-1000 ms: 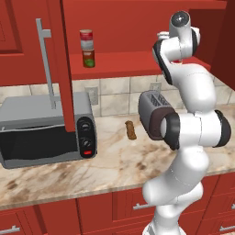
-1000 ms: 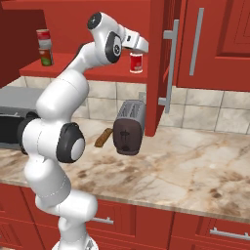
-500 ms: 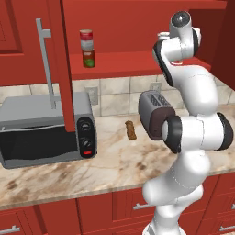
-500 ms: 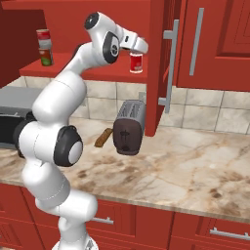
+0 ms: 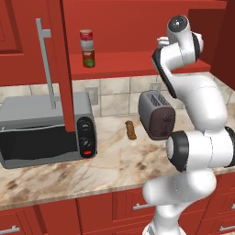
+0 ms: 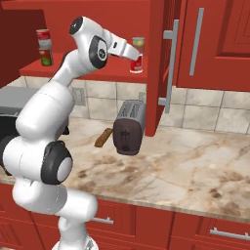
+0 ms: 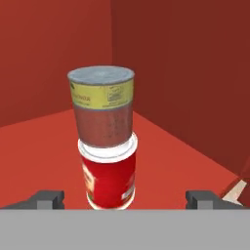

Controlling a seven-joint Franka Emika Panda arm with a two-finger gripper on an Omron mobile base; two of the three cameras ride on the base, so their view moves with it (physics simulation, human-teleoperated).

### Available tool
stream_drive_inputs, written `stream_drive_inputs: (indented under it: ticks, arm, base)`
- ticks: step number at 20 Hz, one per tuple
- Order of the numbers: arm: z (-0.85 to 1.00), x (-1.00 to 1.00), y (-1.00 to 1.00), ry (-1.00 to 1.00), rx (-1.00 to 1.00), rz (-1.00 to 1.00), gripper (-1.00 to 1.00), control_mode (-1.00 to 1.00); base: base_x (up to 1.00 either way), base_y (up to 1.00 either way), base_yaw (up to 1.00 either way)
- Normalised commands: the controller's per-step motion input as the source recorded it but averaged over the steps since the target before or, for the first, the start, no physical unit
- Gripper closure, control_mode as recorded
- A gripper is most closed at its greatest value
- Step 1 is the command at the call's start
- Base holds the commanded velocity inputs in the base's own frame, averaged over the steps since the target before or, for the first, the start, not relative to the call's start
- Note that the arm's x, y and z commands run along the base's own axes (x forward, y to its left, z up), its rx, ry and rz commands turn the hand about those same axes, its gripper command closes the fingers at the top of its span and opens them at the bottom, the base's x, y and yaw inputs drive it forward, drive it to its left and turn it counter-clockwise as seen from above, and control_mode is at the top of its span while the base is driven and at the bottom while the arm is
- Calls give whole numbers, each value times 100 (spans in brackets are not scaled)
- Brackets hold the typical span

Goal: Stack two cans on top of the other two cans in the cabinet.

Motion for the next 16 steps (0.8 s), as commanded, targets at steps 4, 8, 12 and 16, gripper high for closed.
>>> stream_drive_inputs:
  ticks: [4, 8, 12, 16]
  arm:
    - [-2, -78, 18, 0, 2, 0, -100, -100]
    - [-4, -75, 28, 1, 0, 0, -100, -100]
    - [-10, -74, 33, 3, 0, 6, -100, -100]
    - [-16, -72, 36, 1, 0, 14, -100, -100]
  base:
    - [0, 0, 0]
    - [0, 0, 0]
    - [0, 0, 0]
    - [0, 0, 0]
